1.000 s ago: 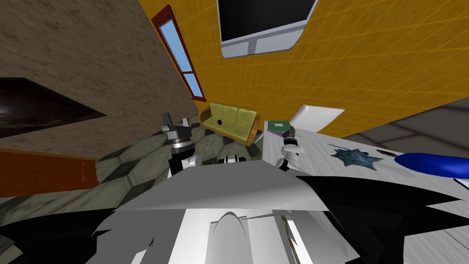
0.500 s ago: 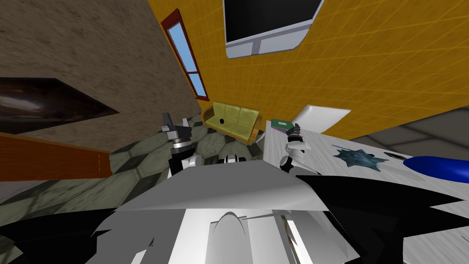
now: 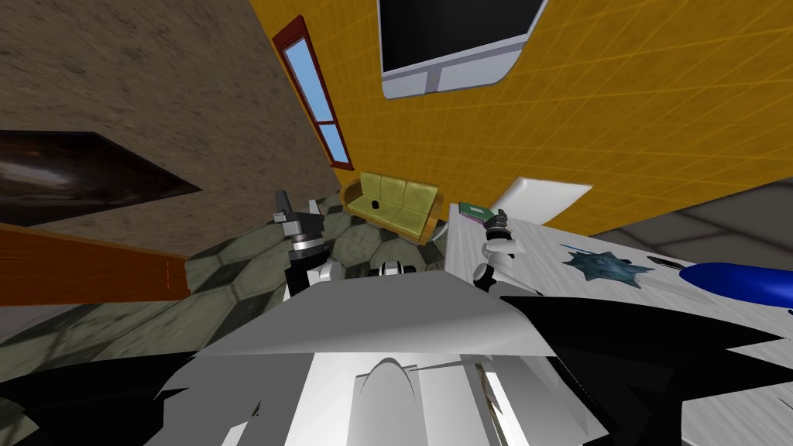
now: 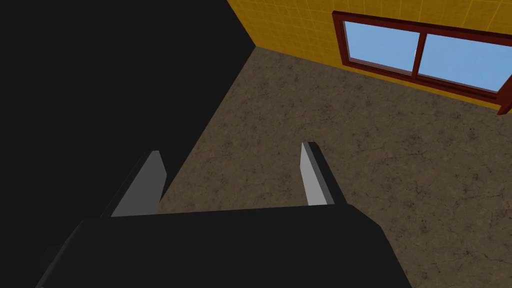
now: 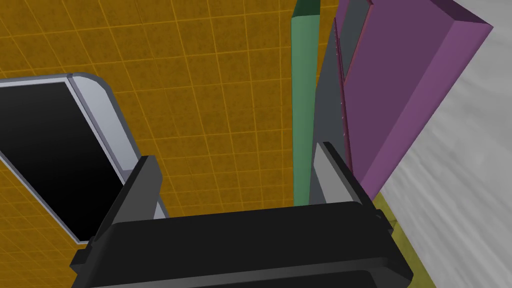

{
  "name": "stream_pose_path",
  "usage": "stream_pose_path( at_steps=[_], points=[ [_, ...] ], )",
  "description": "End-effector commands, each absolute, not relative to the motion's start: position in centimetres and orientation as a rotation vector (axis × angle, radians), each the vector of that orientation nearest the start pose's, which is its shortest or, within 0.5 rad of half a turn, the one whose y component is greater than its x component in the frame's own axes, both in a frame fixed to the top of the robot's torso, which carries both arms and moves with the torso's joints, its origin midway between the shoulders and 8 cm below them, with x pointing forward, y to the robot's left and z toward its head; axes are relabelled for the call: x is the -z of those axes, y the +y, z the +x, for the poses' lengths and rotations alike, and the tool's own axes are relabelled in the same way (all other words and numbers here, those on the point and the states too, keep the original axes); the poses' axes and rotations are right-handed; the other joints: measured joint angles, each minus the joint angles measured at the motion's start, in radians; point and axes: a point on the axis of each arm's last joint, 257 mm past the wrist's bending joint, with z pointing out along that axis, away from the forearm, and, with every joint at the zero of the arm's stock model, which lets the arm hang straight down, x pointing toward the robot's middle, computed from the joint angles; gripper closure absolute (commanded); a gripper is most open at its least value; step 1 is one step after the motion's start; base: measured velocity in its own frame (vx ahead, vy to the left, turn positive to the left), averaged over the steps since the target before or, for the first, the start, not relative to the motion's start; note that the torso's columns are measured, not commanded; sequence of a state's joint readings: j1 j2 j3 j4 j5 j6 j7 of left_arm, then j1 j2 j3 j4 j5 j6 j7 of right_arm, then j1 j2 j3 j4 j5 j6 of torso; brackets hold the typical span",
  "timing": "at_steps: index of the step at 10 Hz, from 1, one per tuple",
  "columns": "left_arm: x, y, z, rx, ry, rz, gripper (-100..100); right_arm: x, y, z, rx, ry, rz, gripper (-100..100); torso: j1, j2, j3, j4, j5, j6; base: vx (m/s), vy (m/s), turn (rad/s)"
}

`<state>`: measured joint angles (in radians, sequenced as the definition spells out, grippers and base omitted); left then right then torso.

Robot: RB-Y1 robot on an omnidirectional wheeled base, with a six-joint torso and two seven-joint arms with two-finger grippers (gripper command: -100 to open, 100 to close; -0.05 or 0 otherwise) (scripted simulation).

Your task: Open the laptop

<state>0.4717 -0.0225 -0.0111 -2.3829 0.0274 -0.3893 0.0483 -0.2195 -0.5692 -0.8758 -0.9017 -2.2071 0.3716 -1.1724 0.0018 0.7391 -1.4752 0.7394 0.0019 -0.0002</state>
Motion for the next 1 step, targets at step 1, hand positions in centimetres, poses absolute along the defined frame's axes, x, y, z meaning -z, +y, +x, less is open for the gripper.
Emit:
stream_pose_path(
  at_steps=[1],
  points=[
    [-5.83,27.66,34.18,1.392,0.55,-0.694,0,16.26,-73.58,43.42,1.649,1.57,-0.777,0,0.001,0.001,0.0,0.0,0.0,0.0,0.0,0.0,0.0]
  ],
)
